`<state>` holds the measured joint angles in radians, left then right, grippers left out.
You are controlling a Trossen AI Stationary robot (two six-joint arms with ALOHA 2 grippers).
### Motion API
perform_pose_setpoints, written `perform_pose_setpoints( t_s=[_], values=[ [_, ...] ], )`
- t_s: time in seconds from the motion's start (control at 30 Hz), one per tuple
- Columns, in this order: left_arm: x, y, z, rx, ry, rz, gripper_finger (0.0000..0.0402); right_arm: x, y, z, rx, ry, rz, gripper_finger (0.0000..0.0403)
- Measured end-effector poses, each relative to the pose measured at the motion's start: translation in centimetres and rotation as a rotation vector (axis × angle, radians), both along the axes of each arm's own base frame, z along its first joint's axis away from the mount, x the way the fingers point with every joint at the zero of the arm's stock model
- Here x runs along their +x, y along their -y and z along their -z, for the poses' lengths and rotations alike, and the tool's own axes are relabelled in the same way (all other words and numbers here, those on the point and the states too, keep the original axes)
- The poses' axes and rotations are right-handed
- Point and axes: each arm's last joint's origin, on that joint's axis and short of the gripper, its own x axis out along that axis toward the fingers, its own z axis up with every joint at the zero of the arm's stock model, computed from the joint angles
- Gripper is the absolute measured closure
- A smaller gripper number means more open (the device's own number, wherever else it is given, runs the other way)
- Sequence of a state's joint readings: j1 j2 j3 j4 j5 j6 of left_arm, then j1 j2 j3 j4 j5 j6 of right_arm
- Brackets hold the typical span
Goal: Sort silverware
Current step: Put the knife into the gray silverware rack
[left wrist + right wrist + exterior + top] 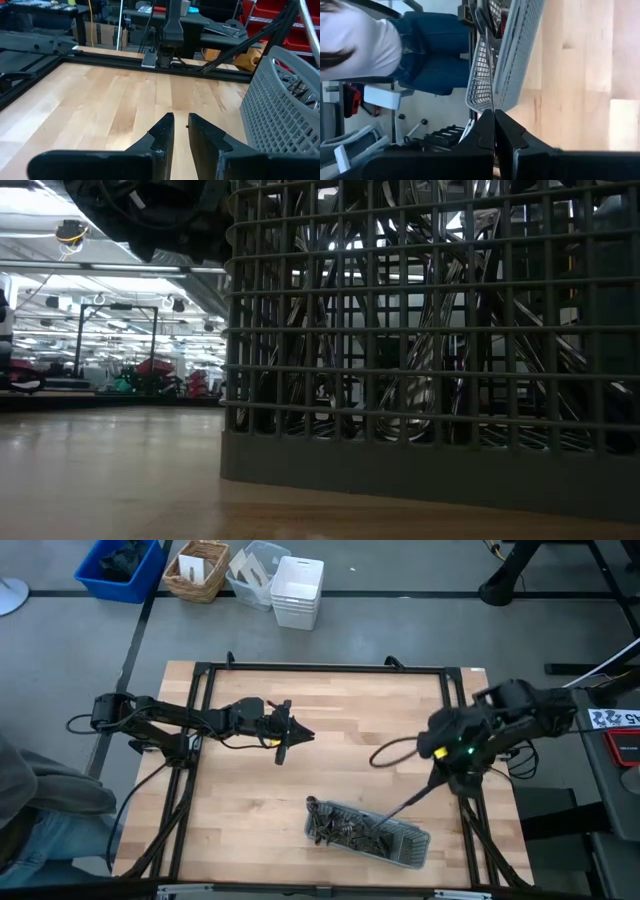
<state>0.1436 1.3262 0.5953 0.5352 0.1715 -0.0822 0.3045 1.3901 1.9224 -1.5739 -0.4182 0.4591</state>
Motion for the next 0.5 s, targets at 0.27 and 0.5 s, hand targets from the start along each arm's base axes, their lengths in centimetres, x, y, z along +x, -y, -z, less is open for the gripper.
perform_pose_setpoints(
  t_s=[0.27,0.5],
  values=[
    [-0.1,0.0,0.3,-0.027,-0.028,-0.004,0.0353,0.5,-4.3,1.3,-0.01,-0.145,0.02,0.0402],
    [-0.1,0.0,0.4,-0.028,-0.04,-0.004,0.0353,1.0,-7.5,2.6,-0.026,-0.272,0.05,0.0402]
  ],
)
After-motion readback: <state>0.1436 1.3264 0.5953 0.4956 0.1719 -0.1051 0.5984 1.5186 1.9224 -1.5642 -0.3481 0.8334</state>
